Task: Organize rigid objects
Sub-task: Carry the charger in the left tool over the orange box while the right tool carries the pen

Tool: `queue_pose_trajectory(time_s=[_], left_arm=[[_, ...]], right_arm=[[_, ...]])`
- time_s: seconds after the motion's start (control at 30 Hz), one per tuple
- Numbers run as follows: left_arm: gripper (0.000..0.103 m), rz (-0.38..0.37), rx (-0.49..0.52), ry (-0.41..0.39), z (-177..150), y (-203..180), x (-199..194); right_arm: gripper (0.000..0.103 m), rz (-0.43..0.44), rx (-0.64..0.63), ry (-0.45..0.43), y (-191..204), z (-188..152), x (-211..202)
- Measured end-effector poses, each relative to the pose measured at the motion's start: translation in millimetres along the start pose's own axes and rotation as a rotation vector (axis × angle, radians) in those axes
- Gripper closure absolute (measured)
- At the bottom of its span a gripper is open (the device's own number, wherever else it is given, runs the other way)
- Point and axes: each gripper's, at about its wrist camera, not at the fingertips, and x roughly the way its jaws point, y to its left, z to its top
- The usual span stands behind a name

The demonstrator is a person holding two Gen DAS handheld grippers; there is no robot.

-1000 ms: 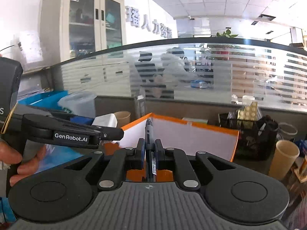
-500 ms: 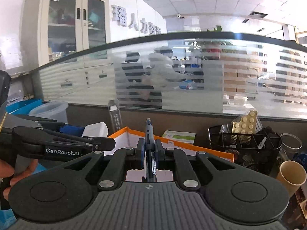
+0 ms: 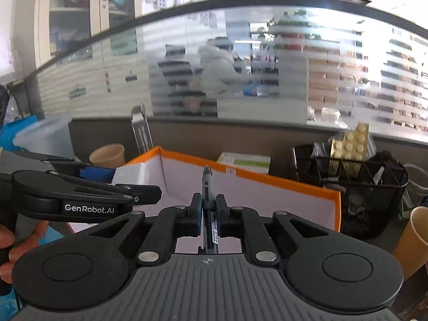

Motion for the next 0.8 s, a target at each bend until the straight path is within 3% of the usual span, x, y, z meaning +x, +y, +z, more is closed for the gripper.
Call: queue_pose_trajectory(time_s=[0.53,0.7,0.8], left_arm=[[0.040,0.000,0.005,0.102,-24.2,0.4,30.0],[0.040,0.013,0.012,0.115,-28.6,1.3,30.1],[0.040,0.014,0.026,0.125,-30.3,0.0,27.6]], right_arm=[[0.094,-0.052,-0.015,0.138,5.7,-19.4,26.2],[0.094,-0.018,0.002,0.179,5.1,-26.2,27.6],[0.094,0.052,0.059,0.226,-3.4,-29.8,29.1]])
